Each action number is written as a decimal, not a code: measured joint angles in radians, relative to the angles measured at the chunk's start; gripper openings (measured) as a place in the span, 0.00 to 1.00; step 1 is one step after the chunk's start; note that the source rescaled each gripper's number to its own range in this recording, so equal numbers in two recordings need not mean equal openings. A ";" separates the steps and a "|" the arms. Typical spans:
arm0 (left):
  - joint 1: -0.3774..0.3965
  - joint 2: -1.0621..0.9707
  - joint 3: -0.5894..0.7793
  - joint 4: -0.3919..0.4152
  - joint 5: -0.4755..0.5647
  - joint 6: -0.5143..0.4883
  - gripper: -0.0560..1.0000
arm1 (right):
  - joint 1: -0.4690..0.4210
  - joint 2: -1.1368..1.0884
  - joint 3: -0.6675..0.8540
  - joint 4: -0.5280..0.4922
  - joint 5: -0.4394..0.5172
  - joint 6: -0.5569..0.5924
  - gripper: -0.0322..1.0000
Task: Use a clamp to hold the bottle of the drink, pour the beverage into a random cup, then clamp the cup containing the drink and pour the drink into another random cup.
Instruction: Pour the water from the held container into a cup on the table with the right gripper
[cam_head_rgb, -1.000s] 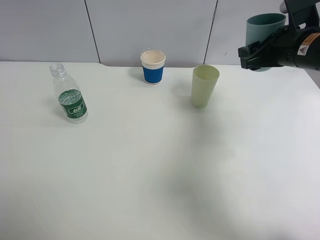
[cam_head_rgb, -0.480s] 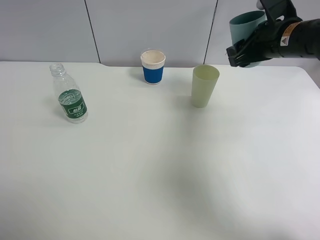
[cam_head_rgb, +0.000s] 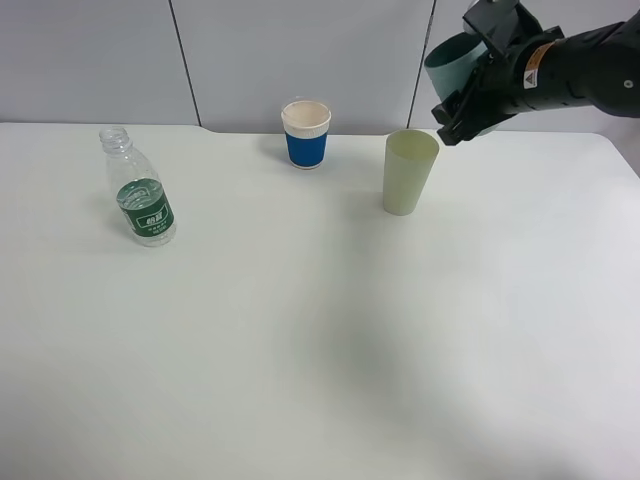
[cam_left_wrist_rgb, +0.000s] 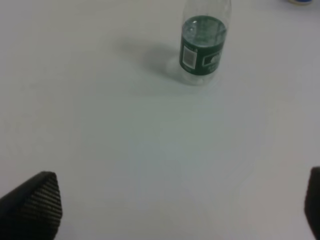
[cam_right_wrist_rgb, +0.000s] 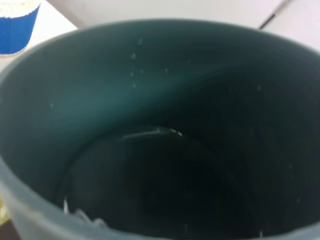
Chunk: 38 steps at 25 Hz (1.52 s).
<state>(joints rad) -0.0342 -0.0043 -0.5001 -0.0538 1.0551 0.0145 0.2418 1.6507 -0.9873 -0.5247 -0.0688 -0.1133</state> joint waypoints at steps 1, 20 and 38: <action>0.000 0.000 0.000 0.000 0.000 0.000 0.97 | 0.000 0.002 -0.001 -0.002 0.001 -0.021 0.04; 0.000 0.000 0.000 0.000 0.000 0.000 0.97 | 0.001 0.004 -0.003 0.005 0.018 -0.249 0.04; 0.000 0.000 0.000 0.000 0.000 0.000 0.97 | 0.018 0.065 -0.060 0.033 0.134 -0.234 0.04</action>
<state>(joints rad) -0.0342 -0.0043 -0.5001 -0.0538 1.0551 0.0149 0.2596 1.7161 -1.0478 -0.4916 0.0647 -0.3469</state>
